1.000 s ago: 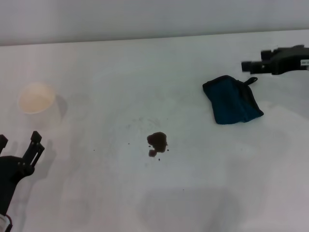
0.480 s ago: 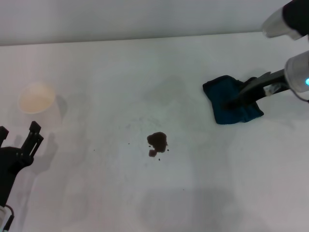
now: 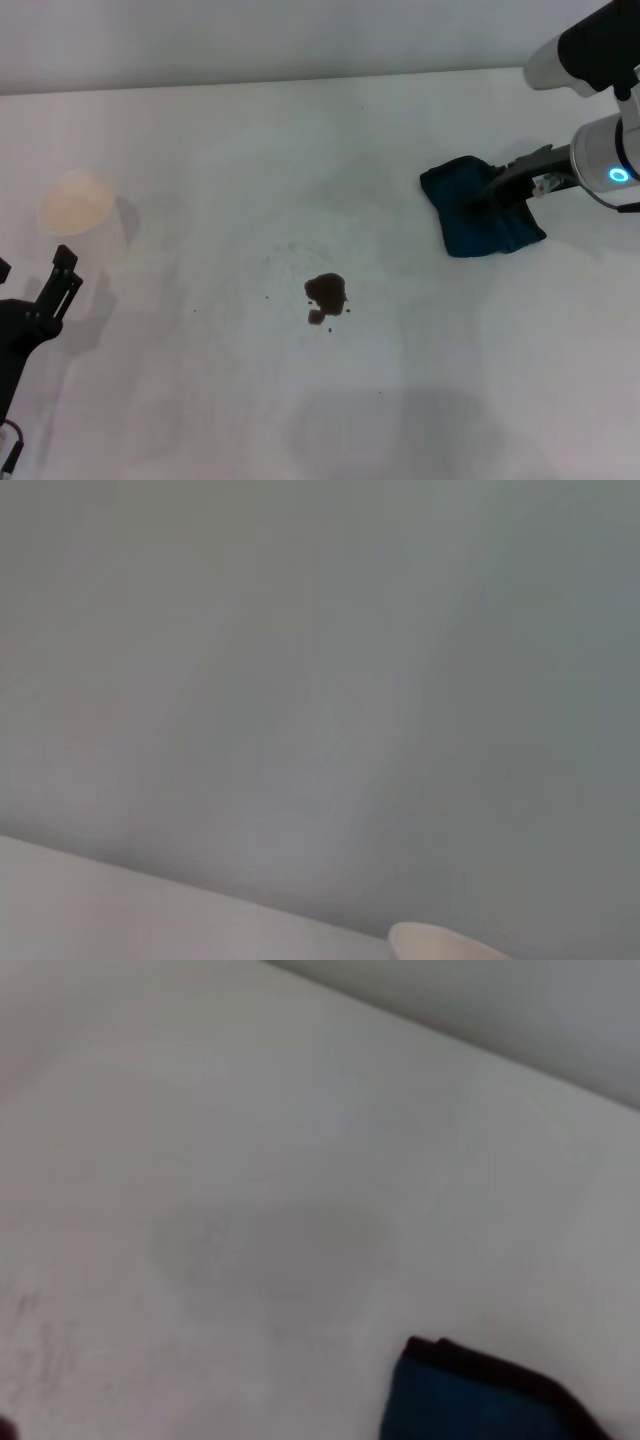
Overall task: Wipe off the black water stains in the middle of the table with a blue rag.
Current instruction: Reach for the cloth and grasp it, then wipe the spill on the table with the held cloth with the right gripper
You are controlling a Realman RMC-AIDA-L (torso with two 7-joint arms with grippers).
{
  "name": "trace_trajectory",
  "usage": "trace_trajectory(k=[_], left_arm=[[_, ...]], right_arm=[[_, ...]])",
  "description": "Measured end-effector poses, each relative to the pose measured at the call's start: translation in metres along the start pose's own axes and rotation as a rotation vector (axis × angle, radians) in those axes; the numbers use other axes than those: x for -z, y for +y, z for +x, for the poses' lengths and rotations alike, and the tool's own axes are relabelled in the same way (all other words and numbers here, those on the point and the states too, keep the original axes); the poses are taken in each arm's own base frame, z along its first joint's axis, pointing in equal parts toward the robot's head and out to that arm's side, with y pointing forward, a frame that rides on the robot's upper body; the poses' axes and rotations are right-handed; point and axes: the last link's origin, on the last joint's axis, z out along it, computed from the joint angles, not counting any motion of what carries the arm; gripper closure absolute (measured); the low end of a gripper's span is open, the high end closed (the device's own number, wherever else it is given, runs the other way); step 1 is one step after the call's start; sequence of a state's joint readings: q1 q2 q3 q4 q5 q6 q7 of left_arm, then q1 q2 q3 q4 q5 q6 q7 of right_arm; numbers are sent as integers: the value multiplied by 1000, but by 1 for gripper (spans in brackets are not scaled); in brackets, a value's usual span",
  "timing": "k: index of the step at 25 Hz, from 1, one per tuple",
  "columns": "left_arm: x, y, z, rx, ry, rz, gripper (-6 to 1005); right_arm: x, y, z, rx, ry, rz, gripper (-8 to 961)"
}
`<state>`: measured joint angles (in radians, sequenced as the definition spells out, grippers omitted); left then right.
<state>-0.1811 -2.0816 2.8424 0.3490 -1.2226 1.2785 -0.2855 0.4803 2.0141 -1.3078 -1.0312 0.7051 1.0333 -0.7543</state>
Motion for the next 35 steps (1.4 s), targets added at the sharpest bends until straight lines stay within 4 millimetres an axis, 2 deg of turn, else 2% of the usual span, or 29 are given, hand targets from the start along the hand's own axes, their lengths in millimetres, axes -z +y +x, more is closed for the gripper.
trace_trajectory(k=[4, 12, 21, 27, 31, 35], left_arm=[[0, 0, 2, -3, 10, -3, 111], [-5, 0, 5, -5, 25, -3, 112], [-2, -2, 8, -12, 46, -2, 111], [-1, -3, 9, -13, 54, -3, 111], [-1, -3, 10, -14, 56, -3, 112], [-2, -3, 10, -14, 56, -4, 111]], right_arm=[[-4, -2, 4, -11, 6, 6, 143], [-13, -1, 16, -42, 40, -4, 341], [-16, 0, 16, -89, 29, -25, 521], [-16, 1, 17, -89, 32, -33, 689], [-12, 13, 13, -85, 16, -119, 781], [-2, 40, 5, -33, -50, -302, 839]])
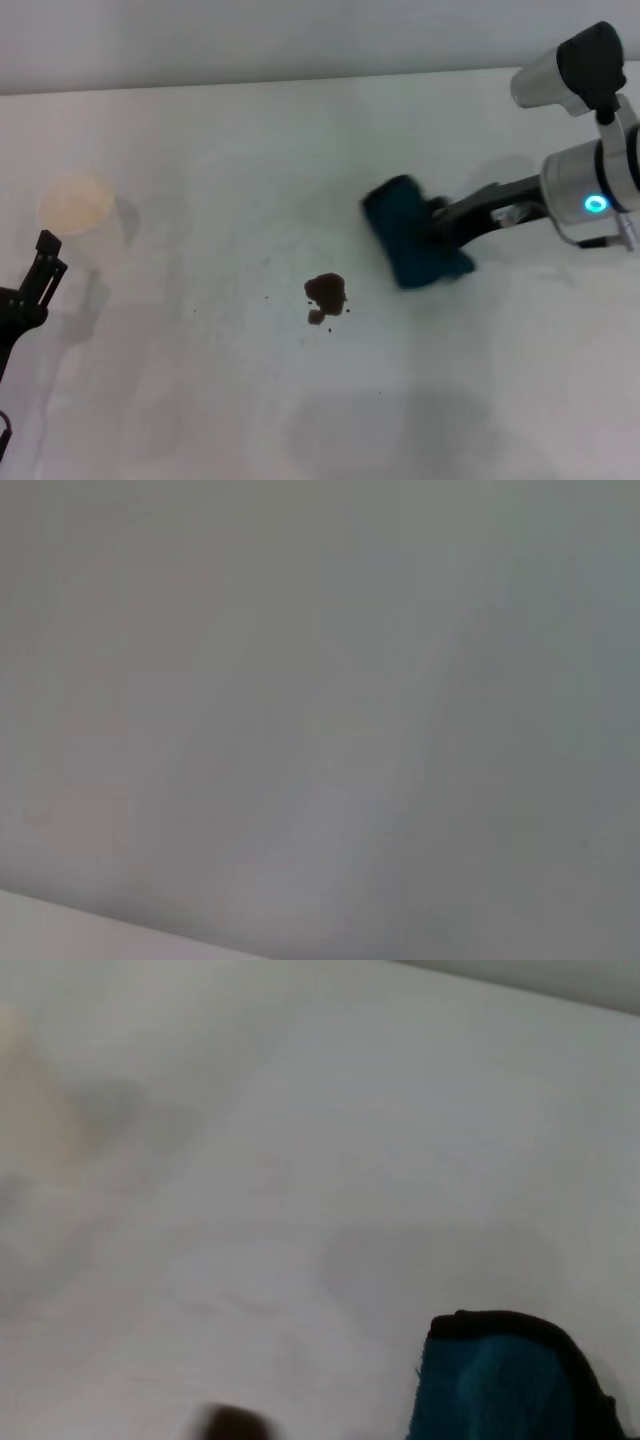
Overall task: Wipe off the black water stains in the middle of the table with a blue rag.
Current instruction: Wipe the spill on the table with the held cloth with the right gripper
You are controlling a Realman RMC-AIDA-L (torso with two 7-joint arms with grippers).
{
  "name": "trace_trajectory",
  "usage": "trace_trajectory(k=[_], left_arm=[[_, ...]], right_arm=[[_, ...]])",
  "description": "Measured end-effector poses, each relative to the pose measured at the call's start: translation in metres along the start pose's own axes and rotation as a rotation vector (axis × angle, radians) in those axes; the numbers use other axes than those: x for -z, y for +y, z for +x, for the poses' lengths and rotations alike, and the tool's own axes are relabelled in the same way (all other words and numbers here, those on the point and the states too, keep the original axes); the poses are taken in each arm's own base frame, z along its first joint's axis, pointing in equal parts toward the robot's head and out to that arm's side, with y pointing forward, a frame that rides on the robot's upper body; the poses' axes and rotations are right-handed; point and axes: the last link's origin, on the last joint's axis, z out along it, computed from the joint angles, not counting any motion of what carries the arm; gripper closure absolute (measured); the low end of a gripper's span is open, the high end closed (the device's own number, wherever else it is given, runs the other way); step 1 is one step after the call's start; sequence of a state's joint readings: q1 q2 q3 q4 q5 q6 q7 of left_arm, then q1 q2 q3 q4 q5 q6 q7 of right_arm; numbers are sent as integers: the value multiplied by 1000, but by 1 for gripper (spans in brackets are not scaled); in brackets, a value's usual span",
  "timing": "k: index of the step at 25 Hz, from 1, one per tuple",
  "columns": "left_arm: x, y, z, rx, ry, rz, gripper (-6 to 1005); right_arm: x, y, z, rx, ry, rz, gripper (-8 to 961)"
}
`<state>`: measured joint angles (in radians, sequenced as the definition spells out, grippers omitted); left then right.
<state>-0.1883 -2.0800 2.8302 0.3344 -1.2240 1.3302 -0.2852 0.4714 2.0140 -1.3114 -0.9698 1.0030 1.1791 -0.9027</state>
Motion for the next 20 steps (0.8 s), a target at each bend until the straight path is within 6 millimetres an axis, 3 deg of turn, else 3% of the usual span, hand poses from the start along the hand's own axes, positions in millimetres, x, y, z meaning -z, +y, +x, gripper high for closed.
trace_trajectory(k=[3, 4, 6, 10, 14, 20], left_arm=[[-1, 0, 0, -2, 1, -3, 111], [-2, 0, 1, -3, 2, -4, 111], [-2, -1, 1, -7, 2, -4, 111], [-5, -2, 2, 6, -3, -8, 112], [-8, -7, 3, 59, -9, -9, 112], [-10, -7, 5, 71, -2, -14, 111]], right_arm=[[-6, 23, 0, 77, -40, -122, 850], [-16, 40, 5, 129, -50, -185, 853], [-22, 46, 7, 150, -56, -203, 853], [-54, 74, 22, 267, -14, -216, 852], [-77, 90, 30, 362, -9, -155, 854], [-82, 90, 27, 365, -42, -113, 856]])
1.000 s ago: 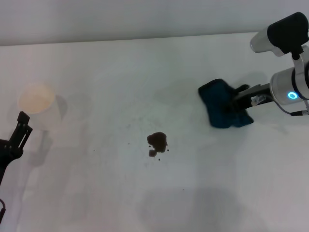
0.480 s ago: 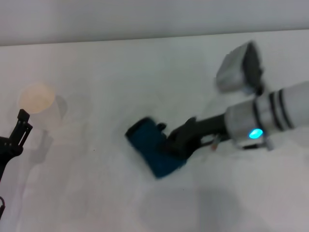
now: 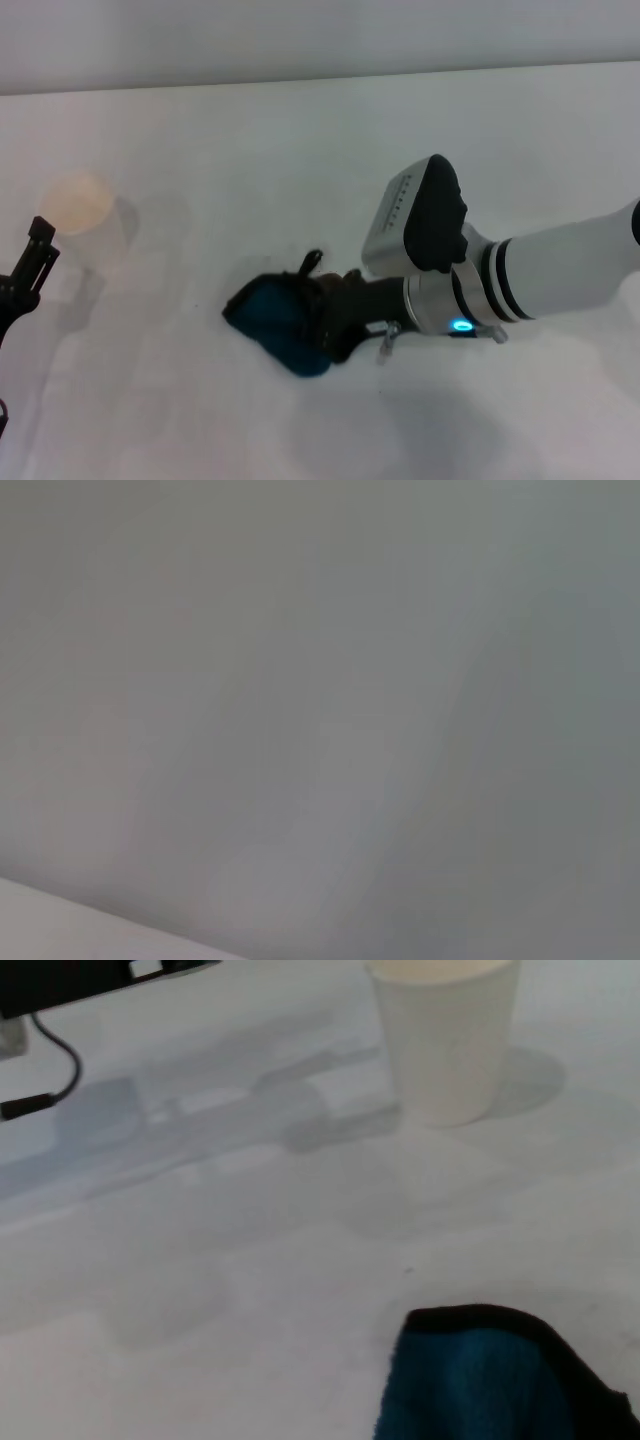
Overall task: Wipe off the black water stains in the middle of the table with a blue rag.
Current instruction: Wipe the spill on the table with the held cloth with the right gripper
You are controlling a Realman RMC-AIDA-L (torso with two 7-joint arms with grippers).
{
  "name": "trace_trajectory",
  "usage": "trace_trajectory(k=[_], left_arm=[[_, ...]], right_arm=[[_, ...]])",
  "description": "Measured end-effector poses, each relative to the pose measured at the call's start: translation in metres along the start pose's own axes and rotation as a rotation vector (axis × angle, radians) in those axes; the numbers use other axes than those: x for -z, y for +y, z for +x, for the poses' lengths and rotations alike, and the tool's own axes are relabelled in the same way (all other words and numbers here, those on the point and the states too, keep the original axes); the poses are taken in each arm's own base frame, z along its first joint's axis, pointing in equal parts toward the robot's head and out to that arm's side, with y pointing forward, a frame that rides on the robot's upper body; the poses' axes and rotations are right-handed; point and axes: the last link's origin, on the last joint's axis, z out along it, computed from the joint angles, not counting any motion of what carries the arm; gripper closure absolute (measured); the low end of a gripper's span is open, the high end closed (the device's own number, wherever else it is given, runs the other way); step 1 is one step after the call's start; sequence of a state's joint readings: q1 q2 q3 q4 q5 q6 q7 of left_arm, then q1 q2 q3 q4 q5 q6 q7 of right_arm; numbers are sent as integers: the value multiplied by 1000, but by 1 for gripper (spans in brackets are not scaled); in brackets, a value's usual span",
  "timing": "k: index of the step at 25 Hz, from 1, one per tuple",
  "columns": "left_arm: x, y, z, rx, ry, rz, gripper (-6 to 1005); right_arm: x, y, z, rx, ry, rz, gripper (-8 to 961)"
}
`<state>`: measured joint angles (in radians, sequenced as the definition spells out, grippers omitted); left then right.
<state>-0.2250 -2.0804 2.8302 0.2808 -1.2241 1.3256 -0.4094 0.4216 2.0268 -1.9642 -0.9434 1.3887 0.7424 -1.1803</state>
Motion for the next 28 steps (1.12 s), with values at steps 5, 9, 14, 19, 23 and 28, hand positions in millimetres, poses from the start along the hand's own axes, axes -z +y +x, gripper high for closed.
trace_trajectory(k=[5, 9, 14, 19, 23, 28], left_arm=[[-2, 1, 1, -1, 2, -4, 112], [-1, 0, 1, -1, 2, -3, 112], [0, 0, 0, -1, 1, 0, 111], [0, 0, 0, -1, 1, -1, 111], [-1, 0, 1, -2, 2, -3, 112], [-1, -1, 1, -8, 1, -2, 112]], right_arm=[[6, -29, 0, -17, -34, 151, 858], [21, -55, 2, -80, -61, 237, 857], [35, -69, 10, -132, -70, 264, 861], [25, -44, 9, -118, -37, 125, 861], [6, -8, 3, -75, -3, -34, 862], [-4, 18, -7, -54, -5, -152, 862]])
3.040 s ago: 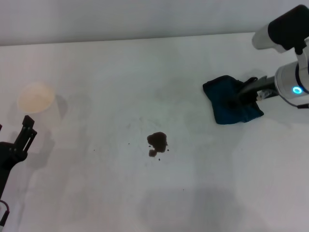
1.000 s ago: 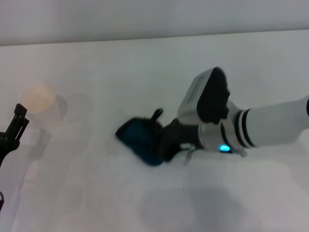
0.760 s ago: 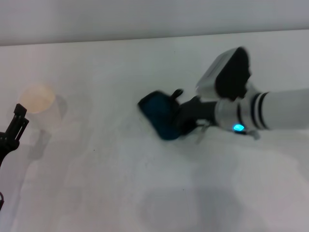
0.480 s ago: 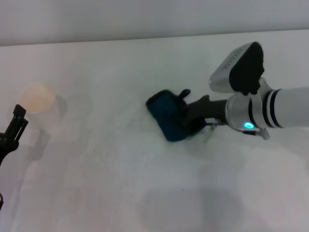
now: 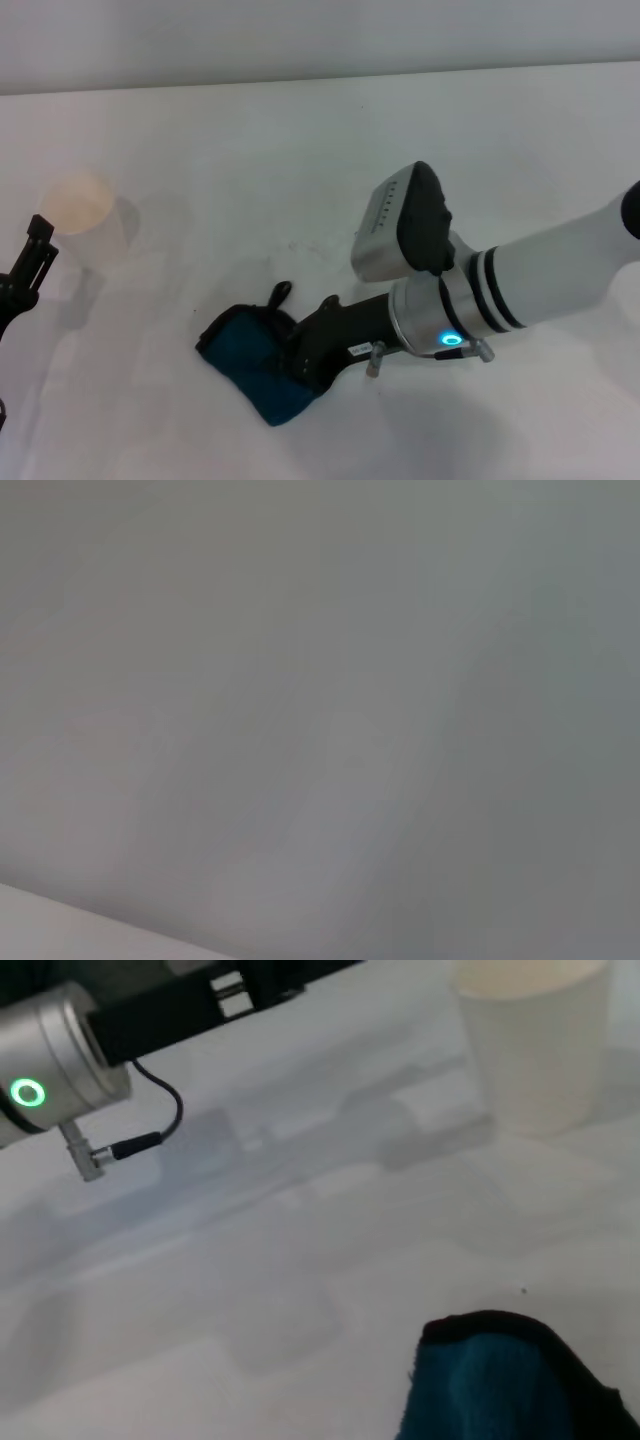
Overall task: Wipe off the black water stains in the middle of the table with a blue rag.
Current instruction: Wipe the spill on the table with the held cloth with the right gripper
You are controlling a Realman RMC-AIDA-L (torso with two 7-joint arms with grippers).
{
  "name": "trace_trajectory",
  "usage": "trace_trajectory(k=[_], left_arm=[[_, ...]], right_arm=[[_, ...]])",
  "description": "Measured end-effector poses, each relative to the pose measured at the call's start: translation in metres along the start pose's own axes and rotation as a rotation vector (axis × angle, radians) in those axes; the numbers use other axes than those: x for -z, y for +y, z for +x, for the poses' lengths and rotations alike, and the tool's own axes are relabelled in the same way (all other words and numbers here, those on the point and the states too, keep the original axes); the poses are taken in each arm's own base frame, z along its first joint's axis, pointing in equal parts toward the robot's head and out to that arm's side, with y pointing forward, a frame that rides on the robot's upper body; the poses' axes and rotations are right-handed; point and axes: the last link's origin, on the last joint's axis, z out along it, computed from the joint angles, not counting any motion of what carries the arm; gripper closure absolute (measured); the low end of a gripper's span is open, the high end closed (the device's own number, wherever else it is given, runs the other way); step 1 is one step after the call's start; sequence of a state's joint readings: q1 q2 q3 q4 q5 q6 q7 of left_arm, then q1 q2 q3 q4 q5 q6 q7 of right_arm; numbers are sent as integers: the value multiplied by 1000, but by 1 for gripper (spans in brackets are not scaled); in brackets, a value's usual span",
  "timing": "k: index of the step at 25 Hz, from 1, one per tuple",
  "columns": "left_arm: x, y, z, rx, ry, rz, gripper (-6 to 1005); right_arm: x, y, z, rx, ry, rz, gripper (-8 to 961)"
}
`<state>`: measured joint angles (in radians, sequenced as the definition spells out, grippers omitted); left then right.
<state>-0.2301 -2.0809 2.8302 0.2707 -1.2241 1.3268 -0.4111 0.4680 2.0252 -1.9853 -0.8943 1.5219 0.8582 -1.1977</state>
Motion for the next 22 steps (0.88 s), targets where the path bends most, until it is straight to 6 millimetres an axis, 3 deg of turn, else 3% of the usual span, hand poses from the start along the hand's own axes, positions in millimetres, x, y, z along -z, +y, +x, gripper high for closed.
trace_trajectory(k=[7, 14, 22], left_arm=[[2, -1, -1, 0, -2, 4, 112], [0, 1, -1, 3, -2, -3, 111], [2, 3, -2, 3, -8, -9, 111]], right_arm=[[14, -31, -2, -42, -43, 106, 863], [37, -77, 3, -131, -92, 276, 863], [75, -114, 14, -202, -124, 438, 864]])
